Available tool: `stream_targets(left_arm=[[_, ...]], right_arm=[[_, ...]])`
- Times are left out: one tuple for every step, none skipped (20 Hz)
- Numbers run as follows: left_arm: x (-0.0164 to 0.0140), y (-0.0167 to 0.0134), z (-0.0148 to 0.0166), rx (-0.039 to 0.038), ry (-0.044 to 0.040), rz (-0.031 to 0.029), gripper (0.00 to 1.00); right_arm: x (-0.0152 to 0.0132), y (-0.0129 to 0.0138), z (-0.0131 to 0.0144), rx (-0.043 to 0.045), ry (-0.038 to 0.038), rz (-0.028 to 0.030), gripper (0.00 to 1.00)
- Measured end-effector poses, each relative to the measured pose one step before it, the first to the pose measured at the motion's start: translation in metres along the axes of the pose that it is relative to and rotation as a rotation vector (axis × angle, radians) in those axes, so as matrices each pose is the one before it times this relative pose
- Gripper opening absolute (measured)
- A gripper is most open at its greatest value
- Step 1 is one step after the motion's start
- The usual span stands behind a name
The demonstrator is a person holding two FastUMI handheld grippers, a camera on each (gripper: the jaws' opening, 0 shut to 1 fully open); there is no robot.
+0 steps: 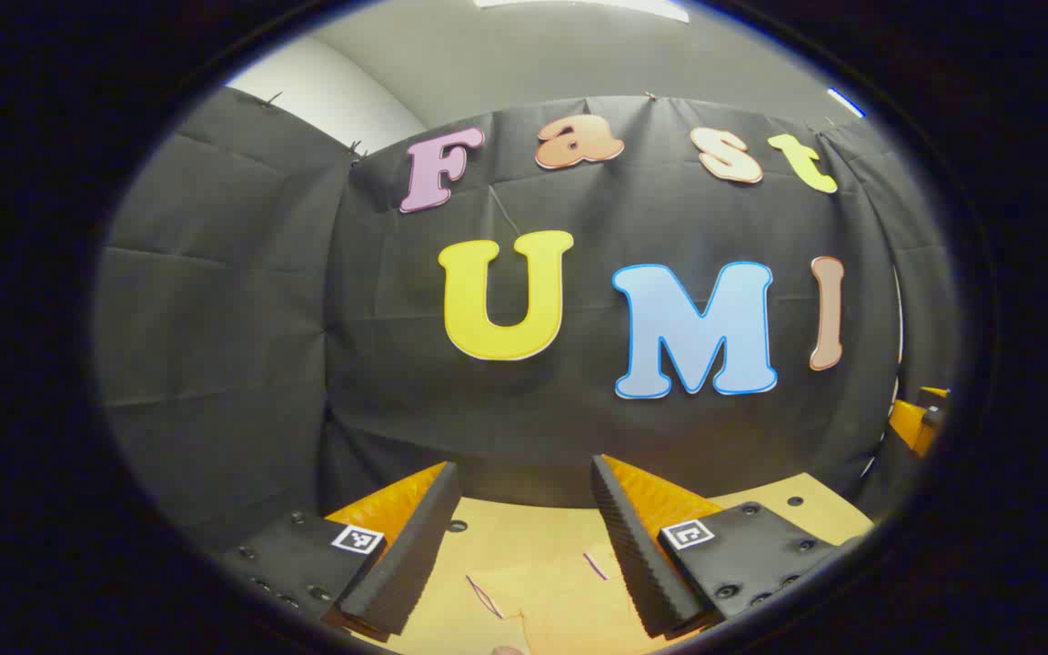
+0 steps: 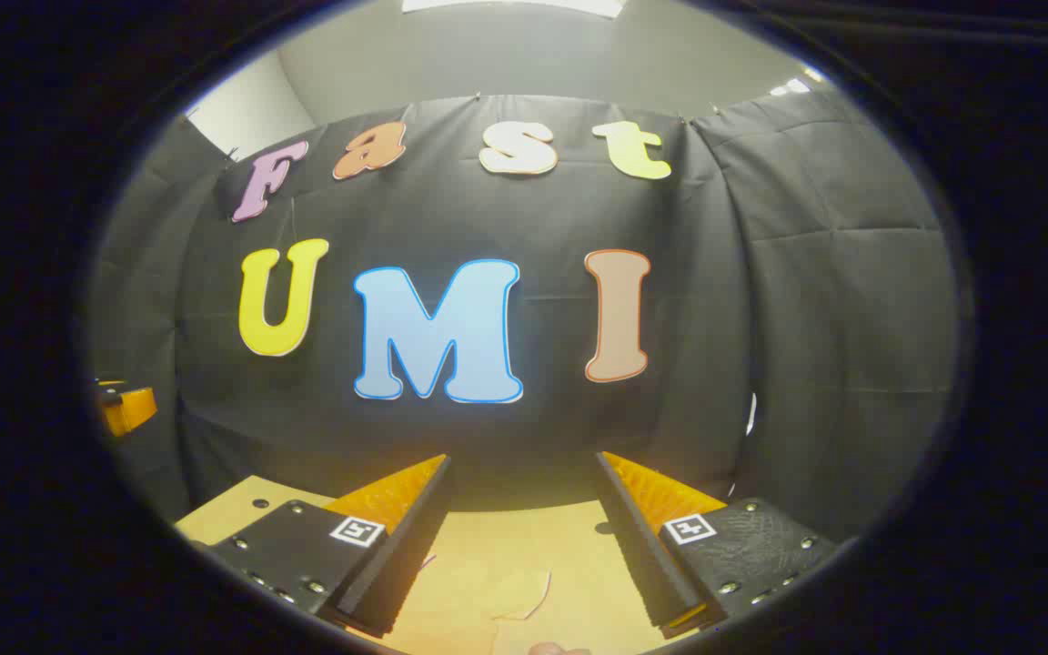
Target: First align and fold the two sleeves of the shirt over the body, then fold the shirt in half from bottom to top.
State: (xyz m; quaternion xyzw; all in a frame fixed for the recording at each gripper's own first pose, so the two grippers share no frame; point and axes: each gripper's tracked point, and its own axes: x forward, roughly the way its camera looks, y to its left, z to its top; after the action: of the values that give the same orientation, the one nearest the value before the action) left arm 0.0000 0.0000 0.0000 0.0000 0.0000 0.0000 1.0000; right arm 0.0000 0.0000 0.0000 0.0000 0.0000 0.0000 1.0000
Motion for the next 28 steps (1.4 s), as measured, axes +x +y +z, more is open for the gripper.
stream_targets(left_arm=[[-0.00251, 0.00077, -0.00036, 0.0008, -0.00275, 0.00821, 0.94], [-0.00377, -0.00035, -0.00095, -0.00131, -0.00184, 0.00347, 0.94], [-0.00313, -0.00049, -0.00458, 0.00641, 0.01235, 0.00612, 0.94], [-0.00379, 0.00074, -0.00223, 0.00542, 0.00483, 0.00628, 0.94], [-0.00258, -0.00088, 0.00363, 0.00018, -0.00459, 0.0004, 0.94], [-0.00193, -0.00098, 0.00226, 0.01201, -0.00549, 0.00419, 0.94], [-0.00267, -0.00204, 0.00201, 0.00271, -0.0059, -0.00344, 0.94], [-0.00172, -0.00258, 0.00235, 0.00086, -0.00207, -0.00159, 0.94], [-0.00034, -0.00048, -0.00105, -0.00048, 0.0013, -0.00112, 0.94], [-0.0032, -0.0003, -0.00144, -0.00128, 0.0013, -0.00032, 0.94], [-0.00002, 0.00019, 0.00019, -0.00106, 0.00151, 0.00105, 0.94], [-0.00087, 0.00071, -0.0011, -0.00128, 0.00204, 0.00131, 0.94], [-0.00042, 0.00204, 0.00058, -0.00041, 0.00064, 0.00281, 0.94], [0.00008, 0.001, -0.00031, -0.00166, 0.00191, 0.00111, 0.94], [-0.00009, -0.0003, -0.00158, 0.00034, 0.00326, -0.00093, 0.94], [-0.00083, 0.00011, -0.00056, 0.0024, 0.00318, -0.00025, 0.94], [-0.00028, -0.0009, -0.00159, 0.00406, 0.00377, -0.00283, 0.94], [-0.00071, 0.00018, 0.00083, 0.00537, 0.00154, 0.00053, 0.94], [-0.00111, 0.00128, 0.0001, 0.00798, 0.00247, 0.00402, 0.94], [-0.00053, 0.00048, -0.00125, 0.00409, 0.00273, 0.00332, 0.94], [-0.00224, 0.0011, -0.00093, 0.00379, 0.00429, 0.00511, 0.94], [-0.0029, 0.00266, -0.00217, 0.00357, 0.00608, 0.01135, 0.94], [-0.00193, 0.00197, -0.00148, 0.00015, 0.00545, 0.00904, 0.94], [-0.00156, 0.00166, -0.0011, -0.0023, 0.00534, 0.00829, 0.95], [-0.00115, 0.00267, -0.0007, -0.00276, 0.00605, 0.00938, 0.95], [-0.00245, 0.00314, -0.00337, -0.00183, 0.00693, 0.01194, 0.95], [-0.00147, 0.0035, -0.00227, -0.00102, 0.00816, 0.01273, 0.95], [-0.00093, 0.00458, -0.00491, -0.00167, 0.01227, 0.02136, 0.95]], right_arm=[[0.00137, 0.00231, -0.00328, 0.00375, 0.01298, 0.01464, 0.96], [0.00088, -0.00071, -0.00245, -0.00488, 0.00931, 0.00527, 0.96], [0.00084, -0.00341, -0.0022, -0.00505, 0.00578, -0.00391, 0.96], [-0.00097, 0.00055, -0.00167, 0.00226, 0.00368, 0.00588, 0.96], [-0.0006, -0.0003, -0.0015, -0.00067, 0.00193, 0.00191, 0.96], [0.00055, -0.00295, -0.00402, -0.00119, 0.01045, -0.0057, 0.96], [-0.00058, 0.00011, -0.00035, 0.0083, 0.00182, 0.00118, 0.96], [-0.0011, 0.00019, -0.00116, 0.00416, 0.00185, -0.00008, 0.96], [0.00046, -0.00062, -0.00226, -0.00336, 0.00357, 0.00047, 0.96], [-0.00038, 0.00121, -0.00144, -0.00799, 0.00407, 0.00185, 0.96], [0.00021, 0.00029, -0.00074, -0.00594, 0.00257, 0.00033, 0.95], [0.00113, -0.0001, -0.00168, -0.00346, 0.00556, -0.00031, 0.96], [0.00281, -0.00047, -0.00613, -0.00764, 0.01714, -0.0062, 0.96], [0.00216, 0.00033, -0.00487, -0.0053, 0.01285, -0.00196, 0.96], [0.00663, 0.0003, -0.0075, -0.01062, 0.02186, -0.00167, 0.96], [0.01214, 0.00051, -0.01625, -0.01821, 0.05478, -0.00053, 0.96], [0.01232, 0.00102, -0.0145, -0.00965, 0.05581, 0.00688, 0.96], [0.01249, 0.00169, -0.01359, 0.00094, 0.05121, 0.01255, 0.96], [0.01662, 0.00203, -0.01744, 0.01022, 0.06045, 0.0116, 0.96], [0.01784, 0.00223, -0.01909, 0.00818, 0.0614, 0.00918, 0.97], [0.01735, 0.00265, -0.01705, 0.00246, 0.06561, 0.0071, 0.96], [0.01801, 0.00094, -0.01952, -0.00309, 0.07195, 0.0057, 0.97], [0.01368, -0.00095, -0.01734, -0.00362, 0.05777, 0.00172, 0.97], [0.01487, 0.00119, -0.01381, 0.00113, 0.05564, 0.00465, 0.96], [0.01616, 0.00283, -0.01458, 0.00371, 0.05738, 0.00822, 0.97], [0.01567, 0.00147, -0.01315, 0.00977, 0.04694, 0.00633, 0.97], [0.01393, 0.00036, -0.00963, 0.00622, 0.0402, 0.00439, 0.97], [0.01806, -0.00055, -0.00954, 0.00102, 0.04264, -0.00383, 0.97]])
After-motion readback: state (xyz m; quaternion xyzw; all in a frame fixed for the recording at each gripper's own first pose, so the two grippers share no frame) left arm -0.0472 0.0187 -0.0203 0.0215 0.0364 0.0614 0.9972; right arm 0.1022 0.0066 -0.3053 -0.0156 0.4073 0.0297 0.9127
